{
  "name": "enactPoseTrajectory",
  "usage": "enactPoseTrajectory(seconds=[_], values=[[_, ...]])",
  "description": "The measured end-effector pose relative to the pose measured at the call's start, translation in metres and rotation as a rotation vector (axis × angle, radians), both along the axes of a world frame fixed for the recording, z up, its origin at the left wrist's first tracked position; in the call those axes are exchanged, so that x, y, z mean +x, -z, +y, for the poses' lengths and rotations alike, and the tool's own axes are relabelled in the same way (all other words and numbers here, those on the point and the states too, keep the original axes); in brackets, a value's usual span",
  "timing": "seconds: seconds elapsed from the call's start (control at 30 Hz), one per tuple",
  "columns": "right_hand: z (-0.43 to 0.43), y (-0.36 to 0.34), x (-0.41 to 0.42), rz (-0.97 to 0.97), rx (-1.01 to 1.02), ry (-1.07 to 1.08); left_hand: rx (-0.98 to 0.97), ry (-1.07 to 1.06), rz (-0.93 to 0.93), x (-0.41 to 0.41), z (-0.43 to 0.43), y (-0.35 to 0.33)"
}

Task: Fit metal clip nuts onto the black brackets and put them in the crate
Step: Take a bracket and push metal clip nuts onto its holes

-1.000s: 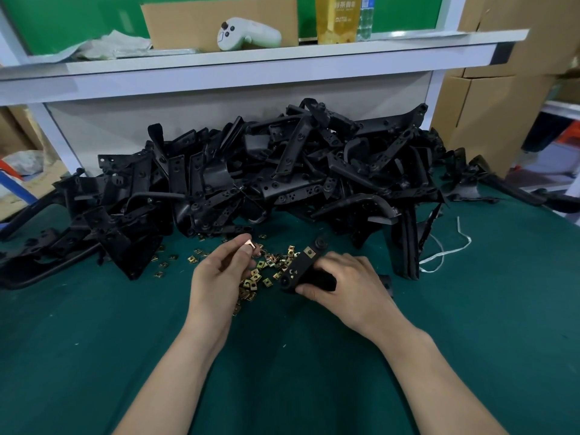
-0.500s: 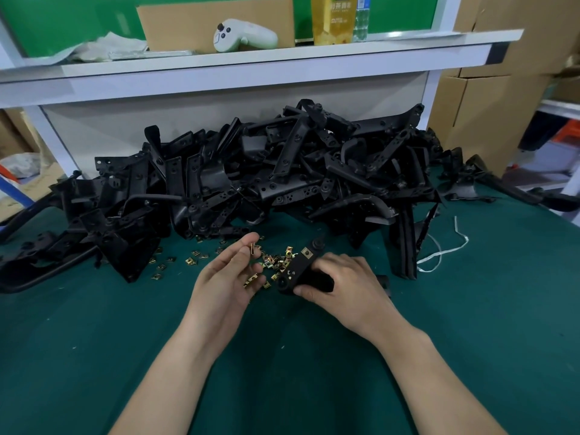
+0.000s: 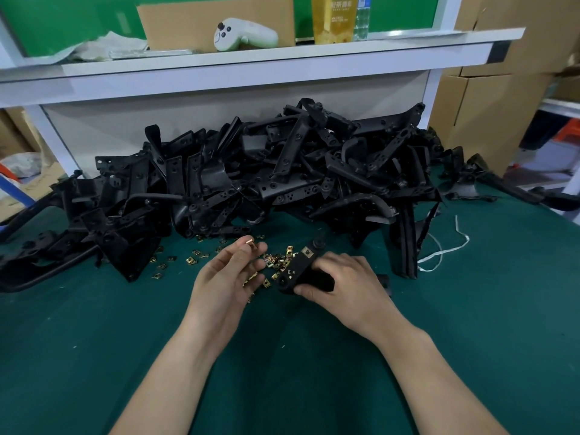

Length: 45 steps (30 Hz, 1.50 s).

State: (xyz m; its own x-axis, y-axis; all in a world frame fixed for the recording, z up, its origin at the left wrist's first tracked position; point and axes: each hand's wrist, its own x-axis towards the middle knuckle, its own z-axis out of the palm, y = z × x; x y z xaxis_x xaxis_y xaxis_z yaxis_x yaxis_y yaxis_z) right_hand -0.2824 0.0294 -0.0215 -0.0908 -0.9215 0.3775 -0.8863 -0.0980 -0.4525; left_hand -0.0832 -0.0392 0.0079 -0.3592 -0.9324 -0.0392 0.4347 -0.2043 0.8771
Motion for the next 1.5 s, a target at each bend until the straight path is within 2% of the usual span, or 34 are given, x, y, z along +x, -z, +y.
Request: enactPoseTrajectory(seconds=[1.5], values=[[0.0002, 0.0020, -0.0002, -0.002, -0.015, -0.010, 0.016, 0.025, -0.053, -0.0007, 0.0065, -0.0053]])
